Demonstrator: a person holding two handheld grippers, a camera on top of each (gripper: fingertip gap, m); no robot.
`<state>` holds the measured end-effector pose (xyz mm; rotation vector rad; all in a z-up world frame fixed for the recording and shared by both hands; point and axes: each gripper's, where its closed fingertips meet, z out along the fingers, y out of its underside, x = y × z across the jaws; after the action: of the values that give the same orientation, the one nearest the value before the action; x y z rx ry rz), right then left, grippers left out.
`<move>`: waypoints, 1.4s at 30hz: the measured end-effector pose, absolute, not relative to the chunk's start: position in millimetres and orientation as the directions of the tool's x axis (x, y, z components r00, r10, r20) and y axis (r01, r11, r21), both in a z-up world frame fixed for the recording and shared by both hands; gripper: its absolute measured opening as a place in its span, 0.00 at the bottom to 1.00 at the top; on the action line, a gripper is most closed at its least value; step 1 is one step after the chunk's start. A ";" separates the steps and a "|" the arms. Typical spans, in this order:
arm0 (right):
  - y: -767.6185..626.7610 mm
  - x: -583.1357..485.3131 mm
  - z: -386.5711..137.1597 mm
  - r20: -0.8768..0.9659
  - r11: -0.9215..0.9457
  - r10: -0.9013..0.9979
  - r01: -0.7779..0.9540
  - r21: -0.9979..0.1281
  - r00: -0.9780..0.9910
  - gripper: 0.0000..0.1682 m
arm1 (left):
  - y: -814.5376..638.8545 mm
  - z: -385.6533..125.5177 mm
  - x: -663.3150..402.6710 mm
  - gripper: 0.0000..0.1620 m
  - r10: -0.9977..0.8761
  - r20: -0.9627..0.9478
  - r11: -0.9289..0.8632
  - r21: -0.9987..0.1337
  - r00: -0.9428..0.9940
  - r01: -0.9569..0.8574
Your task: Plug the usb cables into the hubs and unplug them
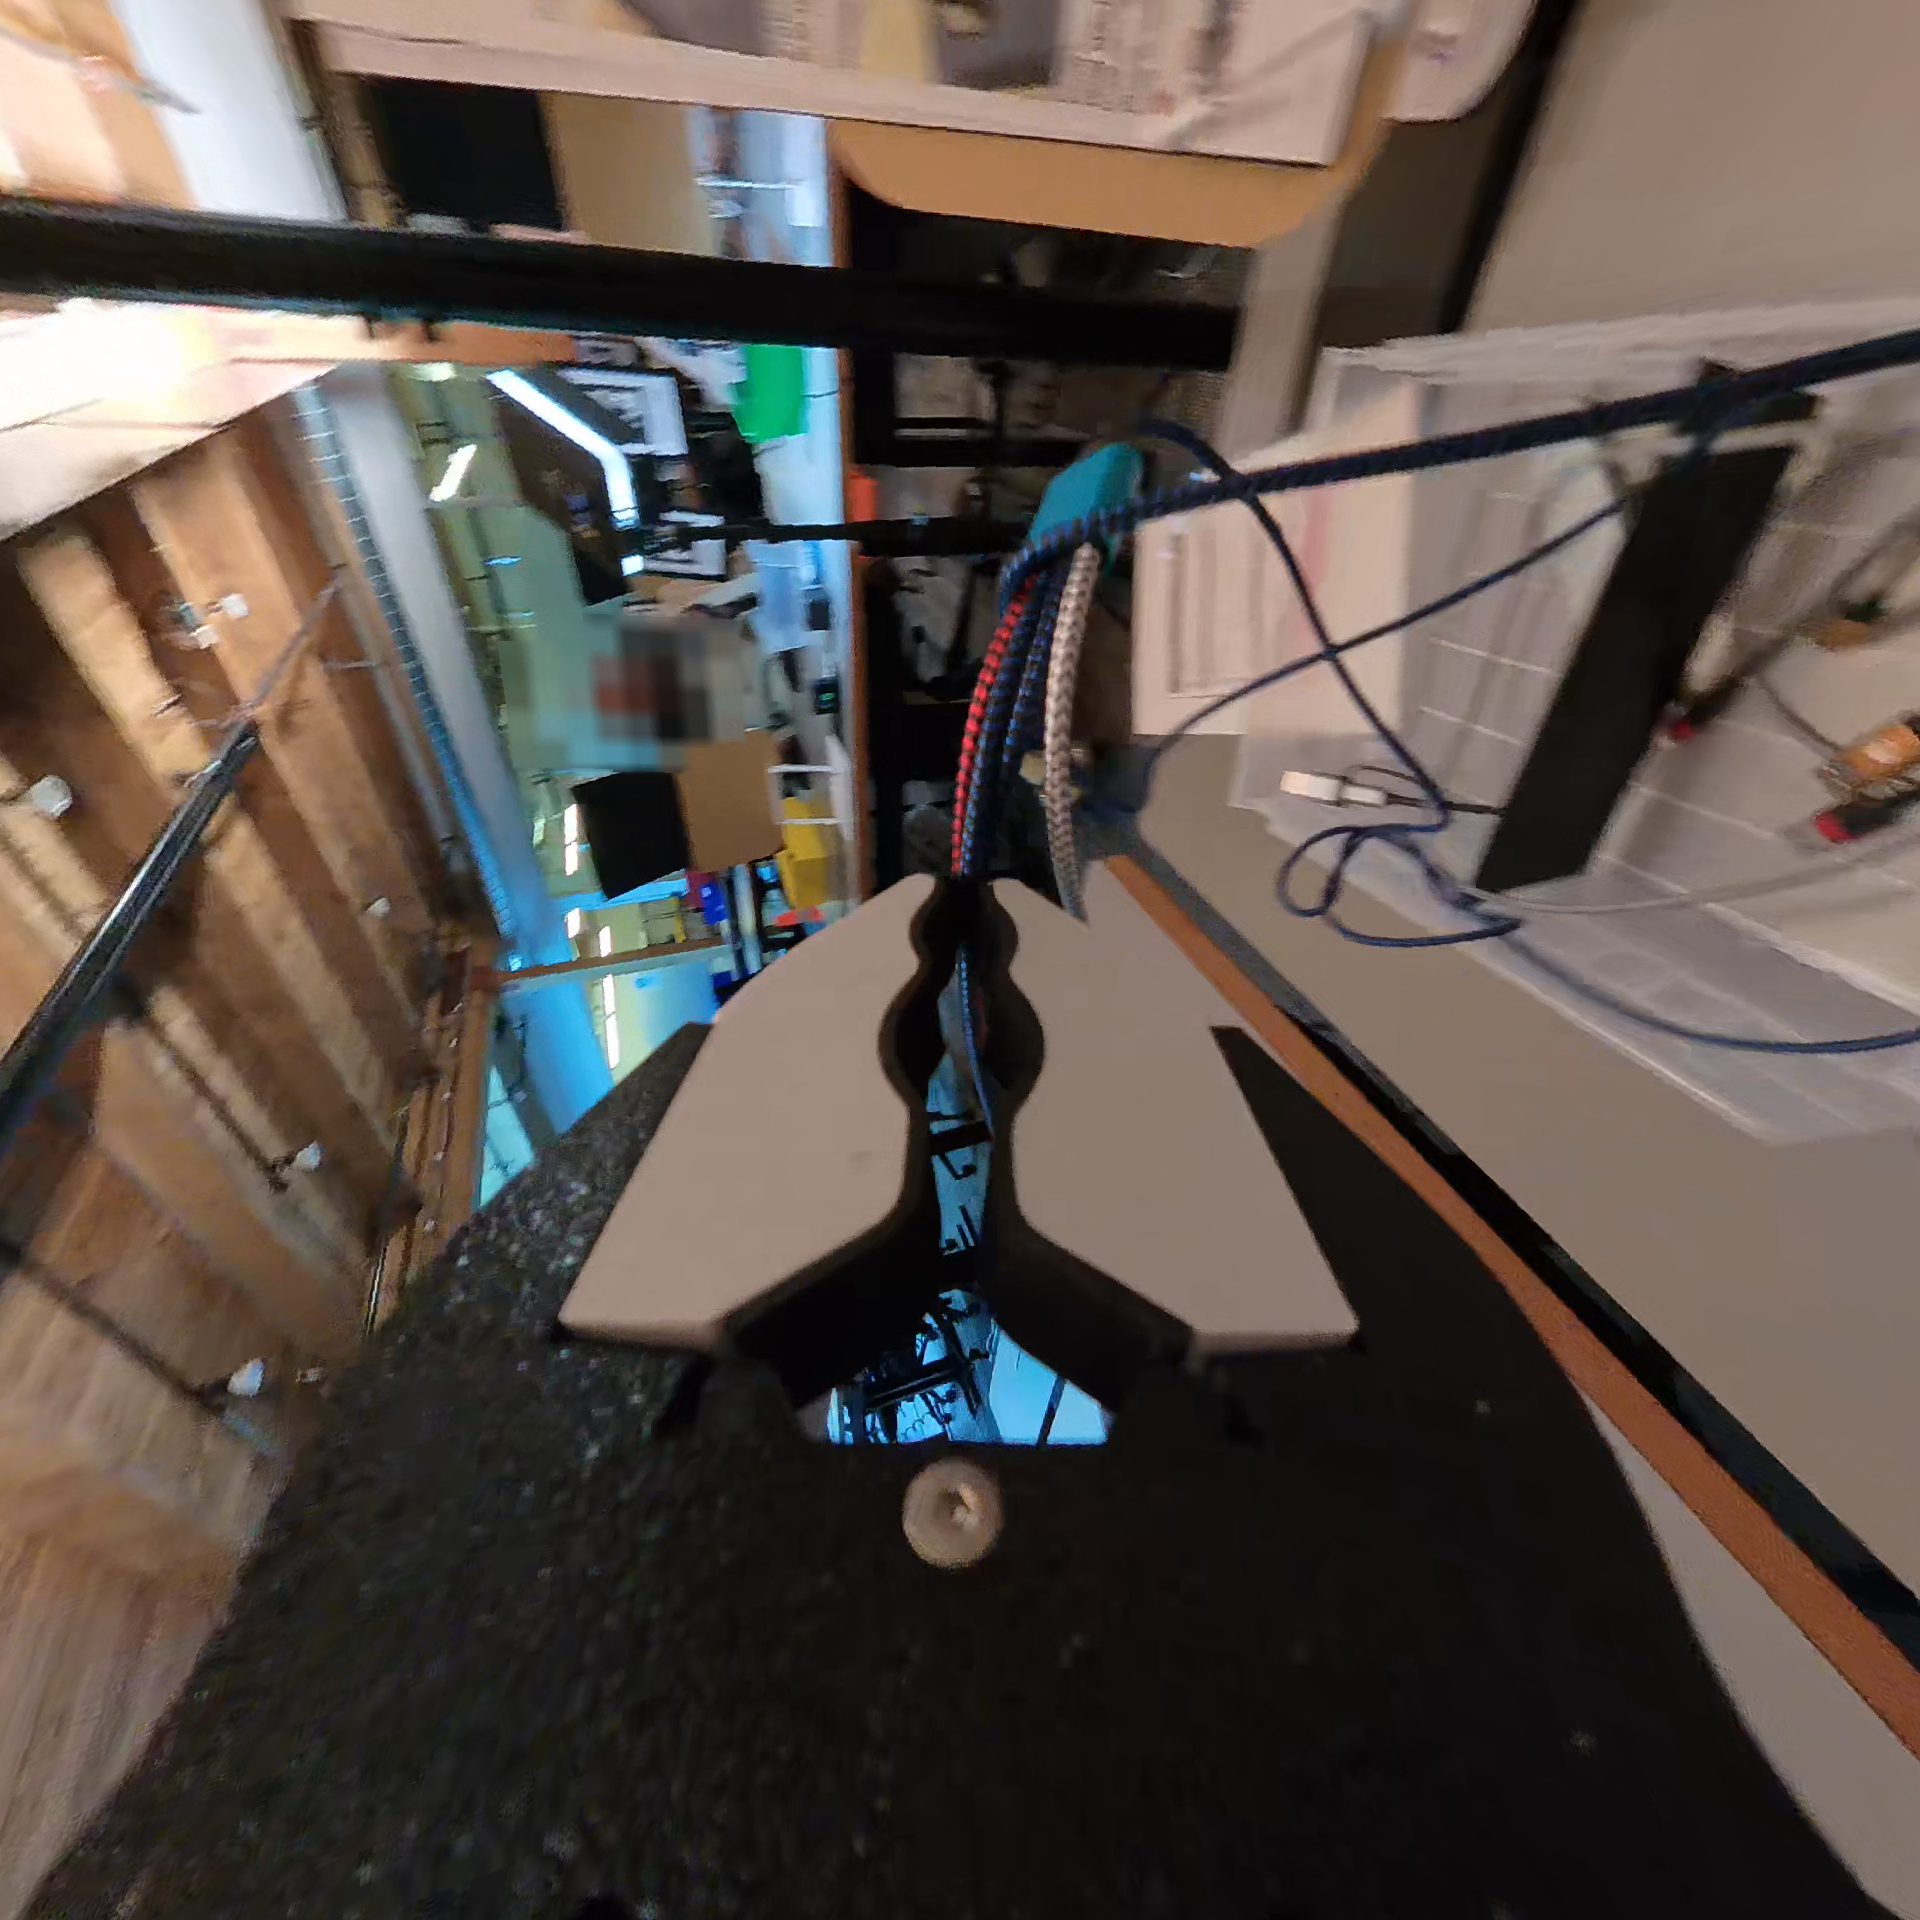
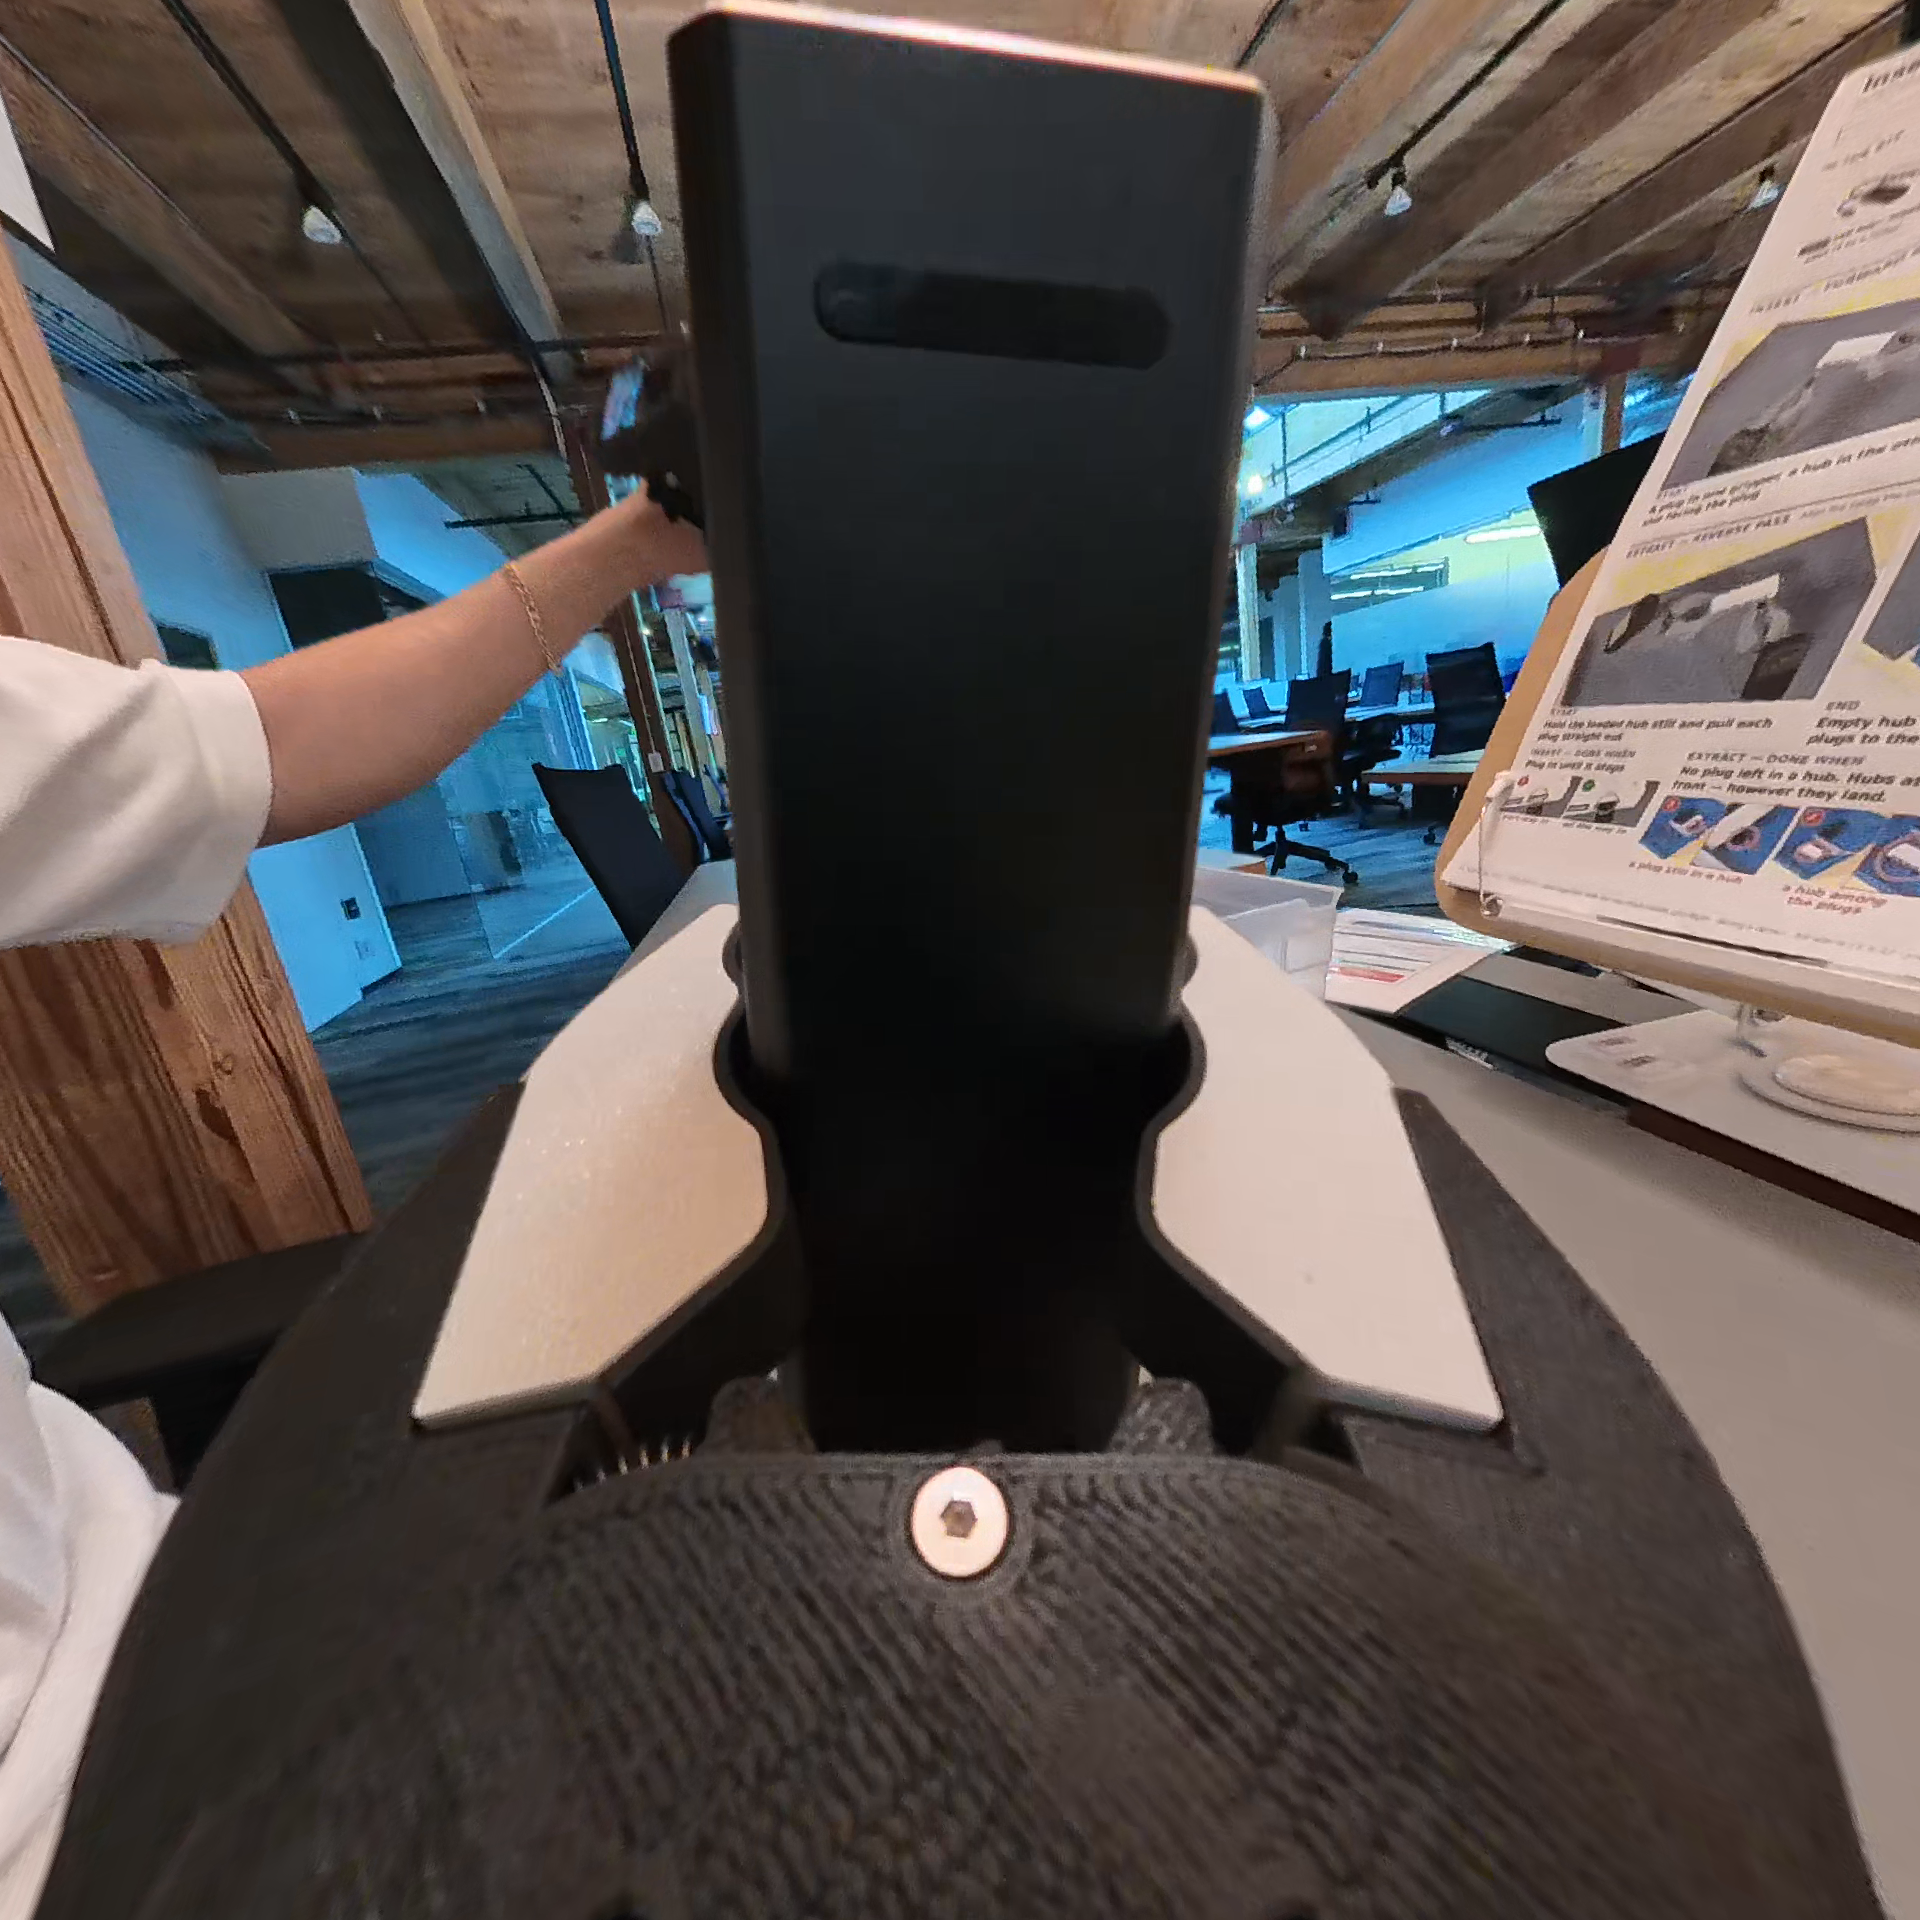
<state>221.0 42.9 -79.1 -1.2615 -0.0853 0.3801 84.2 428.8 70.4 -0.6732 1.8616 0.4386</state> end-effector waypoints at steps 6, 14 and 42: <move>33.4 225.4 -70.9 -0.128 0.278 0.316 -0.220 -0.935 0.940 0.44 | 399.5 199.0 61.8 0.01 -0.303 -0.947 0.753 -0.308 0.110 -0.581; 8.1 243.1 -50.6 -0.098 0.345 0.248 -0.183 -0.921 0.964 0.44 | 273.1 181.4 72.9 0.01 -0.558 -0.810 0.817 -0.499 -0.179 -0.288; -3.4 255.5 -51.5 -0.072 0.317 0.186 -0.129 -0.940 0.980 0.44 | 186.8 -171.8 162.6 0.25 -0.537 -0.564 0.839 -0.281 -0.627 -0.466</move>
<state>255.5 -3.4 -51.5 -1.2315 -0.0528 0.2078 162.6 186.8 -171.8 -0.7289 2.3549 -0.1412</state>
